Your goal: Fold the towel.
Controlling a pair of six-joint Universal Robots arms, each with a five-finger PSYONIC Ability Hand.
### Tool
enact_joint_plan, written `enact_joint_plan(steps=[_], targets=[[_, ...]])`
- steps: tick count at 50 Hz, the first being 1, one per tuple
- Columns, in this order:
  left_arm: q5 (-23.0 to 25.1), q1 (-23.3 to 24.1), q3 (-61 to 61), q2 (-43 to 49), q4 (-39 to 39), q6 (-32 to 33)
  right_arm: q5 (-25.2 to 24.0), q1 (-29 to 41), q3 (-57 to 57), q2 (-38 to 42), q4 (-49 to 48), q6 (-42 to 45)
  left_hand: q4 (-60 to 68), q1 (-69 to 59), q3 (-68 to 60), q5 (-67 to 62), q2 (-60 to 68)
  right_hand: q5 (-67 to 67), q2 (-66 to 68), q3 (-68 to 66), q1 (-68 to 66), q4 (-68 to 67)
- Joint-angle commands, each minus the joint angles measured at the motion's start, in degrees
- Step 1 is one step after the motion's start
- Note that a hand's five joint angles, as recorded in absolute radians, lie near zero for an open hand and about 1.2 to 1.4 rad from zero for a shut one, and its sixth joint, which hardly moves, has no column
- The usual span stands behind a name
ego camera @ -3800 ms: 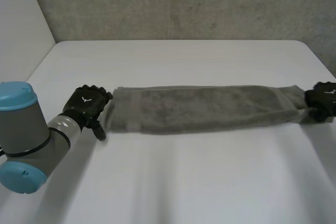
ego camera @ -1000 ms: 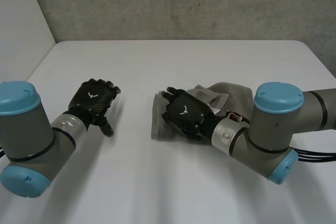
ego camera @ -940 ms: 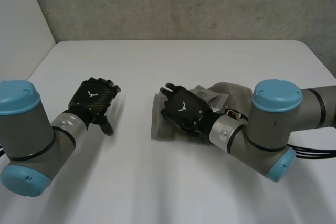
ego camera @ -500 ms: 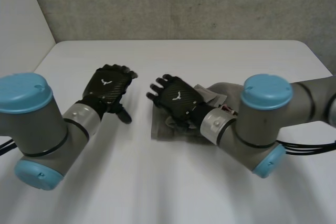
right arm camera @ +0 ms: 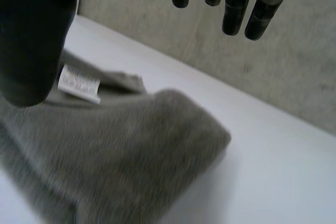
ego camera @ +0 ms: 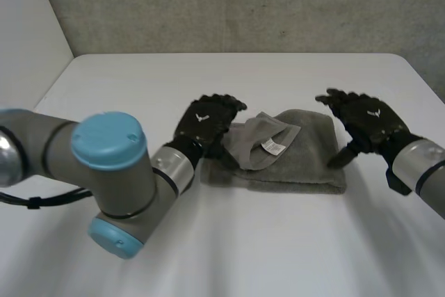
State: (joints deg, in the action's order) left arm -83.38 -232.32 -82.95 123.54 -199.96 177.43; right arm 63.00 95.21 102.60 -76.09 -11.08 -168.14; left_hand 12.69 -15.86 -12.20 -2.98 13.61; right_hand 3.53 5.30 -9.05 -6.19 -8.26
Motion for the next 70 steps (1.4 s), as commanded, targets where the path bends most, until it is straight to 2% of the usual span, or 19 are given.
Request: enact_joint_plan(steps=[1, 7, 14, 16, 17, 19, 20, 21, 22, 24, 33, 37, 40, 42, 44, 49, 62, 70], targets=[[-3.62, 1.70, 1.82, 4.68, -2.10, -0.07, -0.43, -0.38, 3.74, 2.87, -1.30, 2.72, -2.69, 5.64, 2.20, 2.77, -3.39, -0.77, 7.46, -0.95, -6.56, -1.74], [-6.96, 2.84, 2.96, 6.36, -5.52, -0.51, 0.01, 0.32, 5.59, 7.09, -4.46, 4.22, -2.69, 5.47, 2.20, 2.60, -3.23, 6.12, 14.34, -0.95, -13.45, -1.74], [-7.14, 4.25, 3.32, 6.97, -6.41, -0.60, 0.10, 0.68, 6.56, 8.94, -7.46, 4.22, -2.69, 5.31, 2.20, 2.43, -3.06, 17.75, 25.98, -0.95, -25.08, -1.74], [-7.23, 4.68, 3.58, 7.33, -6.41, -0.68, 0.10, 0.68, 6.47, 10.26, -8.69, 4.05, -2.69, 5.31, 2.20, 2.43, -3.06, 29.80, 38.03, -0.95, -37.13, -1.74], [-7.41, 5.03, 3.75, 7.59, -6.41, -0.86, 0.10, 0.68, 6.47, 10.26, -8.69, 4.05, -2.69, 5.31, 2.20, 2.43, -3.06, 29.86, 38.09, -0.95, -37.20, -1.74], [-7.50, 5.30, 3.93, 7.77, -6.41, -1.30, 0.19, 0.76, 6.21, 10.96, -9.83, 4.05, -2.69, 5.31, 2.20, 2.43, -3.06, 41.24, 49.47, -0.95, -48.58, -1.74], [-7.67, 5.47, 3.93, 7.85, -6.41, -1.73, 0.19, 0.77, 6.21, 10.96, -9.83, 4.05, -2.69, 5.31, 2.20, 2.43, -3.06, 41.30, 49.53, -0.95, -48.63, -1.74], [-7.93, 5.56, 3.93, 8.03, -6.41, -2.26, 0.19, 0.77, 6.12, 10.96, -10.27, 3.96, -2.69, 5.31, 2.20, 2.43, -3.06, 49.29, 57.52, -0.95, -56.63, -1.74], [-7.94, 5.56, 3.93, 8.03, -6.41, -2.27, 0.19, 0.77, 6.12, 10.96, -10.27, 3.96, -2.69, 5.31, 2.20, 2.43, -3.06, 49.37, 57.60, -0.95, -56.71, -1.74], [-8.29, 5.74, 3.93, 8.55, -6.41, -2.53, 0.19, 0.50, 6.21, 10.88, -11.50, 3.52, -2.69, 5.31, 2.20, 2.43, -3.06, 66.39, 74.62, -0.95, -73.73, -1.74], [-11.63, 5.56, 4.72, 9.61, -6.76, -2.18, -0.25, 1.12, 6.73, 8.94, -11.06, 3.52, -2.69, 5.47, 2.20, 2.60, -3.23, 66.47, 74.70, -0.95, -73.81, -1.74], [-13.56, 5.12, 5.43, 9.70, -7.64, -1.91, -1.12, 1.47, 7.52, 8.50, -6.87, 4.48, -2.69, 5.47, 2.20, 2.60, -3.23, 66.47, 74.70, -0.95, -73.81, -1.74], [-15.49, 3.98, 5.60, 9.26, -8.87, -1.83, -3.14, 0.86, 7.61, 8.59, -2.30, 7.46, -2.69, 5.47, 2.20, 2.60, -3.23, 66.47, 74.70, -0.95, -73.81, -1.74], [-16.19, 1.45, 4.73, 8.82, -8.96, -1.74, -4.56, 0.59, 7.88, 8.59, -0.69, 9.76, -2.69, 5.47, 2.20, 2.60, -3.23, 66.47, 74.70, -0.95, -73.81, -1.74], [-16.46, 0.39, 4.37, 8.39, -8.52, -1.74, -6.13, -0.11, 8.23, 8.59, 1.23, 14.31, -2.69, 5.47, 2.20, 2.60, -3.23, 66.47, 74.70, -0.95, -73.81, -1.74], [-16.99, -0.76, 2.71, 6.80, -8.43, -1.74, -6.23, -1.60, 8.05, 8.59, 1.85, 17.75, -2.69, 5.47, 2.20, 2.60, -3.23, 66.47, 74.70, -0.95, -73.81, -1.74], [-17.08, -0.94, -1.43, 4.51, -8.25, -1.74, -6.40, -2.57, 6.38, 8.50, 1.86, 18.73, -2.69, 5.47, 2.20, 2.60, -3.23, 66.47, 74.70, -0.95, -73.81, -1.74], [-16.90, 1.51, -1.78, 3.20, -5.98, -1.74, -7.63, -3.19, 6.29, 6.93, 2.12, 18.81, -2.69, 5.47, 2.20, 2.60, -3.23, 66.47, 74.70, -0.95, -73.81, -1.74]])
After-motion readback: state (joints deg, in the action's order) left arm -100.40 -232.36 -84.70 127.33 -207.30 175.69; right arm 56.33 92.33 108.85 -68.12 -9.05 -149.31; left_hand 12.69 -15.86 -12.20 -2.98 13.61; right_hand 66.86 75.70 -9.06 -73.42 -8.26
